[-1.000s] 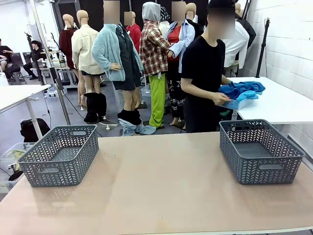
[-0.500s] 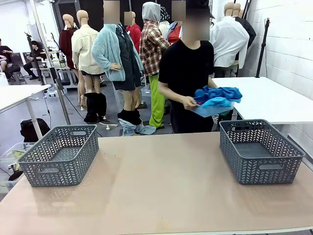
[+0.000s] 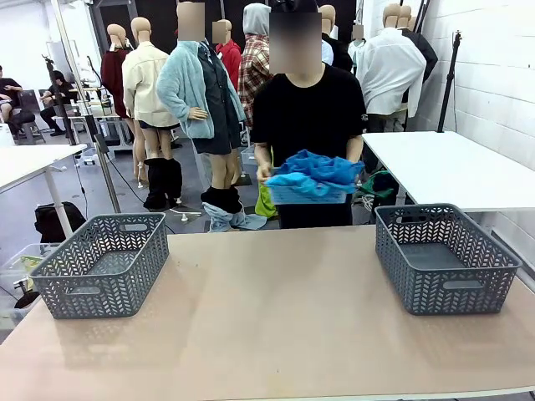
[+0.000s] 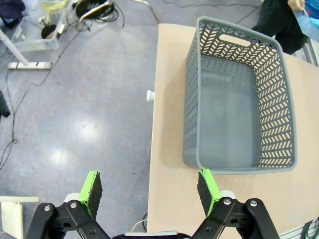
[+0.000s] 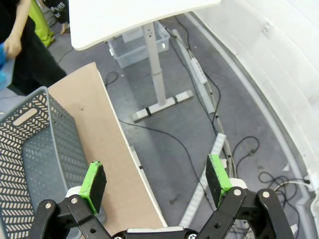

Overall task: Sort the tops and bottoms.
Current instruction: Lift clothes from the center of the table with your left hand.

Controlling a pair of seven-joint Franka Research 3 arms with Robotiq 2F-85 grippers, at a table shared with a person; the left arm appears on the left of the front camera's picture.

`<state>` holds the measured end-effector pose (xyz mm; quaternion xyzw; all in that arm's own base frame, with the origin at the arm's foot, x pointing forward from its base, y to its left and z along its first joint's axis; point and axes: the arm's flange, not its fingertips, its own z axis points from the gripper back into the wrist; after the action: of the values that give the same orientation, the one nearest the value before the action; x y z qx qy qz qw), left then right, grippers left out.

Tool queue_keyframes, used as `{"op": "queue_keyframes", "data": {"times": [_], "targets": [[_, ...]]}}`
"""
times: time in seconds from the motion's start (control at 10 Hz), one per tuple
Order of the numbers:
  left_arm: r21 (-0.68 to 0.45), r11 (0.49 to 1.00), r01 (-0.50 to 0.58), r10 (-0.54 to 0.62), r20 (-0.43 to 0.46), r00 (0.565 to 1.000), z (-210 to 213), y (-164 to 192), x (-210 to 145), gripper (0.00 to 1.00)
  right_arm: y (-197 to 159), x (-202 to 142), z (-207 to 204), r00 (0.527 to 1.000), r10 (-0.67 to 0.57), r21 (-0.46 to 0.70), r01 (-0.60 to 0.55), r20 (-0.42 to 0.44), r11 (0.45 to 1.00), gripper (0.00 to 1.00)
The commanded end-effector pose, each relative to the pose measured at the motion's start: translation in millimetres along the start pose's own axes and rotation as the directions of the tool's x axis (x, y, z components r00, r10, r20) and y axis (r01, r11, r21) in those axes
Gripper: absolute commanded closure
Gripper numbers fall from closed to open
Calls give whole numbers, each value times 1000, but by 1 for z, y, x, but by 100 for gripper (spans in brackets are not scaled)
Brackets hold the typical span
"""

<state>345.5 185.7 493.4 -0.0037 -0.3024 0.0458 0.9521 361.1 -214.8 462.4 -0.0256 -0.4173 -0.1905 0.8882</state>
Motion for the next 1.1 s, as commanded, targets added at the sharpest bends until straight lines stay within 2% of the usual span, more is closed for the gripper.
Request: {"op": "queue_keyframes", "data": {"times": [0.0,1.0], "targets": [[8,1000,13,-13,0,1000,1,2,-1,0,-1,0,2,1000,1,1,-1,-10,1000,0],[8,1000,13,-13,0,1000,1,2,-1,0,-1,0,2,1000,1,1,-1,-10,1000,0]]}}
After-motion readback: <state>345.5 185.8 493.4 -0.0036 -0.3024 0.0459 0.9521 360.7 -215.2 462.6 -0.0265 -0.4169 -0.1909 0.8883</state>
